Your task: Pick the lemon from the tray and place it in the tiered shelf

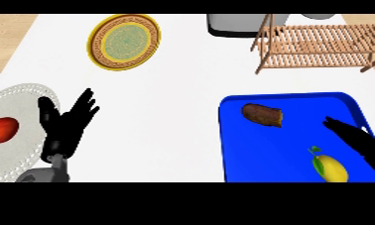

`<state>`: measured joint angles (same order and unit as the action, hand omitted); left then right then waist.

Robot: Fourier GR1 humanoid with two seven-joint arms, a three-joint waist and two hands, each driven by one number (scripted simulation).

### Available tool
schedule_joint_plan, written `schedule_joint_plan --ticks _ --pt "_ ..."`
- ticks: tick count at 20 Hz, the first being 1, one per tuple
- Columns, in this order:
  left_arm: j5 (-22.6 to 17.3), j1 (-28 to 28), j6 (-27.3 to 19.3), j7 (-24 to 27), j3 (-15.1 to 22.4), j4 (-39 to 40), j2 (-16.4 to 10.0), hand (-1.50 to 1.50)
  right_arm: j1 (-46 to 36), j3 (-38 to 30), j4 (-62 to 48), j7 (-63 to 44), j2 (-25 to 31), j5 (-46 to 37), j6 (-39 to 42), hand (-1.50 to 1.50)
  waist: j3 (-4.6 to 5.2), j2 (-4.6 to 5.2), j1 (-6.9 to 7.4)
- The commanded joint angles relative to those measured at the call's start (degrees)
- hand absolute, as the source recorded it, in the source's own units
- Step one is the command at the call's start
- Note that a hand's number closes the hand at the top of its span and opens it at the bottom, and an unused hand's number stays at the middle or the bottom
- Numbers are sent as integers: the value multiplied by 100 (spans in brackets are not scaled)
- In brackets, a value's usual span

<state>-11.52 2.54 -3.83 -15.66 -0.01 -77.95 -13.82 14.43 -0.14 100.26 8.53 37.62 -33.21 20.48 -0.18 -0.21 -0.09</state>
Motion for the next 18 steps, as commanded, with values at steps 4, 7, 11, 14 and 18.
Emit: schedule_joint_plan --ticks 4,7,11,14,18 --pt "128 -126 214 301 -151 344 35 0 -536 -23 -815 165 -443 -724 -338 -150 18 27 23" --pt "38 -23 258 -38 -172 163 56 0 -873 232 -1344 265 -791 -1163 -702 -150 15 31 47" --pt "-15 -358 580 116 -340 8 -45 0 -675 45 -1226 517 -1027 -1078 -638 -150 18 20 19" --pt "240 -224 327 -37 -315 -189 91 0 -599 82 -1252 671 -1203 -1343 -727 -150 18 18 10" --pt "206 -52 456 -103 -346 -13 155 0 -1030 48 -1882 1011 -1336 -1460 -880 -150 18 20 16"
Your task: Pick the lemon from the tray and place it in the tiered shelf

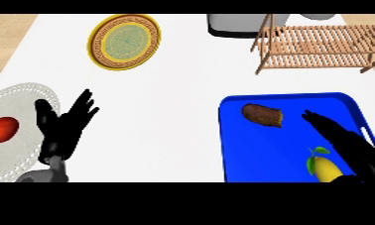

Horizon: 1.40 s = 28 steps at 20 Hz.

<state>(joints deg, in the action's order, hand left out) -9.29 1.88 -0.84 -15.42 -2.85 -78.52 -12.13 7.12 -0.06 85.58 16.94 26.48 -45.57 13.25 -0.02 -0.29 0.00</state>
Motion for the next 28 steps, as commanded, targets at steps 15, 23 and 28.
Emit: schedule_joint_plan --ticks 15,23,28 --pt "242 -101 14 -135 56 -75 183 0 7 587 19 693 -257 -519 253 150 3 26 0" --pt "15 140 162 -417 -240 -193 -86 0 -1309 120 634 -1926 -1349 37 1566 150 6 21 13" --pt "34 -89 106 -242 -233 -135 55 0 -1056 -387 2356 -2235 -1499 696 1602 150 9 -12 -84"
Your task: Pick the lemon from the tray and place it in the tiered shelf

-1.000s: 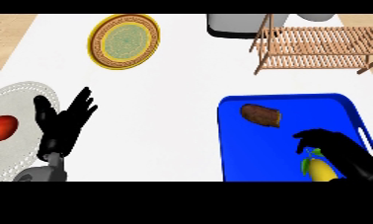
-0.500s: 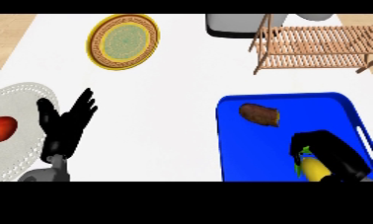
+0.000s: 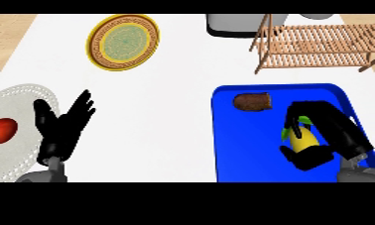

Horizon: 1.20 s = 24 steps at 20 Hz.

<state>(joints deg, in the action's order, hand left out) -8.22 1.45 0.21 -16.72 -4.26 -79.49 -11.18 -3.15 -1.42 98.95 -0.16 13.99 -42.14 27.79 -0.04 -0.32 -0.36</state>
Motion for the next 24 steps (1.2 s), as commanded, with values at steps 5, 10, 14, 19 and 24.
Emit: schedule_joint_plan --ticks 5,10,14,19,24 --pt "78 -33 -26 58 -50 206 -2 0 -397 -789 2367 -1484 -344 716 313 150 14 2 -65" --pt "128 -264 -84 170 35 -16 142 0 -1267 -1896 3259 -3023 -5 1947 1231 150 14 -4 -37" --pt "159 -29 -176 -35 116 38 261 0 -2771 -2573 2528 -4027 690 2609 1399 150 18 5 10" --pt "214 257 -69 75 -39 355 49 0 -4074 -2853 1267 -4665 1560 3071 1423 150 16 24 37" --pt "146 421 -54 -188 -57 391 84 0 -5075 -2679 146 -4840 2049 2921 1013 150 13 34 80"
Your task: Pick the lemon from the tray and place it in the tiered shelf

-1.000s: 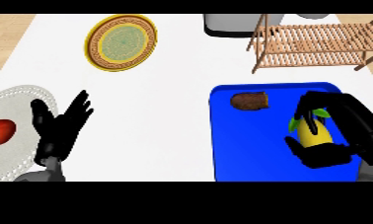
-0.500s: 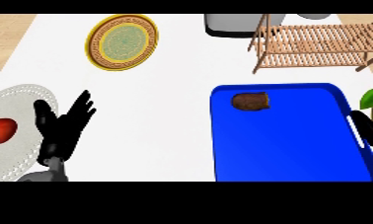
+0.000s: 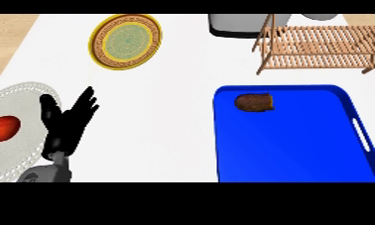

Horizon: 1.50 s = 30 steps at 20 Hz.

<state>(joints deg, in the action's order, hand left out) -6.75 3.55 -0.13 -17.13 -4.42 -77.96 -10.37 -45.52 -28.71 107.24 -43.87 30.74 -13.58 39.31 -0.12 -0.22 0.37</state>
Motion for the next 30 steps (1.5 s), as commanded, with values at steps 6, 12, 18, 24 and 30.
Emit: schedule_joint_plan --ticks 6,12,18,24,30 --pt "-42 -89 221 173 -132 144 -119 0 -1031 254 -2393 1098 1003 -508 -469 150 16 42 48" --pt "-32 -5 194 220 -99 370 40 0 -1389 539 -3823 2074 1460 -735 -446 150 17 57 67" --pt "-111 377 181 -246 -182 191 -83 0 -1355 1045 -5003 3505 1423 -1459 -1199 150 11 87 120" --pt "67 93 68 -36 -8 25 122 0 -1863 1350 -6155 4103 1261 -1932 -1893 150 12 75 138" --pt "145 248 50 72 59 257 244 0 -2351 1353 -7326 4711 1427 -2265 -2395 150 10 117 203"
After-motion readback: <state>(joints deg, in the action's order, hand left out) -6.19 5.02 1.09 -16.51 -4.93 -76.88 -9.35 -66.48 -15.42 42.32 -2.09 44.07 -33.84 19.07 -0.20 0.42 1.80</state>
